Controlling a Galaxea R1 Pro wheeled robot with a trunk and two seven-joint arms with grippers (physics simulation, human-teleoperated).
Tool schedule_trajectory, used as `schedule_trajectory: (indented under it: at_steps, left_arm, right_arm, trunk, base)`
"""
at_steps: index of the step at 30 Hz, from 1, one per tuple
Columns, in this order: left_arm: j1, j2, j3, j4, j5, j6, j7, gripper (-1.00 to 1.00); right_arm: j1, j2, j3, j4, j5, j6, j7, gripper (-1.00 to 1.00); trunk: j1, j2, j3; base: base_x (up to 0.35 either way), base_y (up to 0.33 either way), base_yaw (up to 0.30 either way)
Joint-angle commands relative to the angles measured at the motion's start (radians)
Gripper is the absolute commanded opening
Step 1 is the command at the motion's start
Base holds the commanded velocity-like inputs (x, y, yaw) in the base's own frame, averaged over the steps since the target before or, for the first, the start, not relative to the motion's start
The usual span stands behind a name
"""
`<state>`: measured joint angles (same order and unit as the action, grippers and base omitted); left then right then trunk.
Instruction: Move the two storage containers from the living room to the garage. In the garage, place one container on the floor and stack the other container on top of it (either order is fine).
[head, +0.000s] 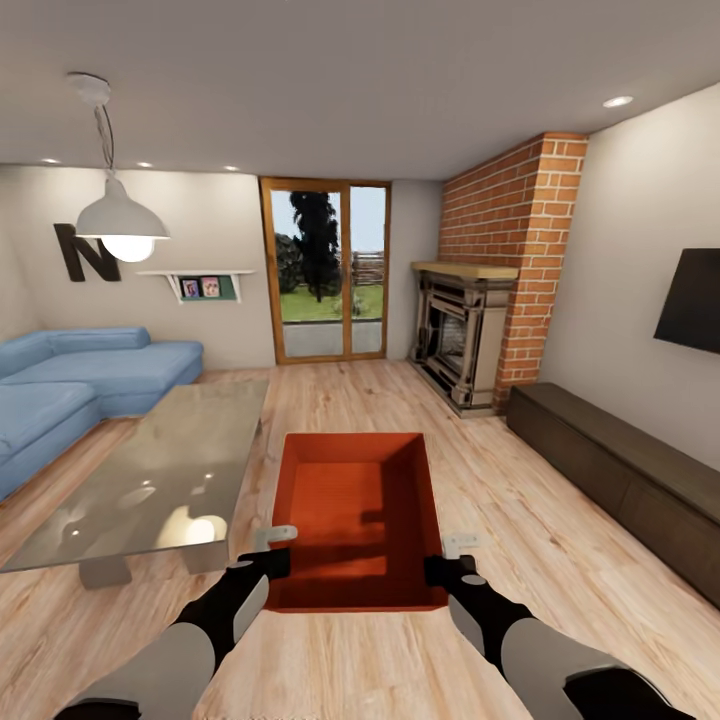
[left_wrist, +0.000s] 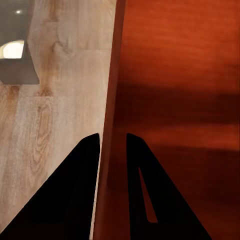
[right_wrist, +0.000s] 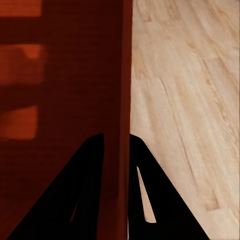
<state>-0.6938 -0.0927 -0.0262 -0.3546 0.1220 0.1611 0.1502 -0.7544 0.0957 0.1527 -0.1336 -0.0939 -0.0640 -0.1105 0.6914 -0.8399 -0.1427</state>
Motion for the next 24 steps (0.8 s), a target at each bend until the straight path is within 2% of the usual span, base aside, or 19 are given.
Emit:
schedule_trajectory:
  at_steps: [1, 24]
  left_arm:
    - [-0.001, 0.005, 0.014, -0.010, -0.016, -0.011, 0.023, -1.00]
    - [-0.001, 0.008, 0.014, -0.004, -0.016, -0.009, 0.023, -1.00]
  right_arm:
    - [0.000, -0.003, -0.001, 0.004, -0.013, -0.005, -0.008, -1.00]
    - [0.000, -0.004, -0.002, 0.005, -0.013, -0.005, -0.009, -1.00]
  trunk:
    - [0.000, -0.001, -0.002]
    - [0.000, -0.001, -0.002]
  base:
    - [0.000, 0.000, 0.300]
    - [0.000, 0.000, 0.300]
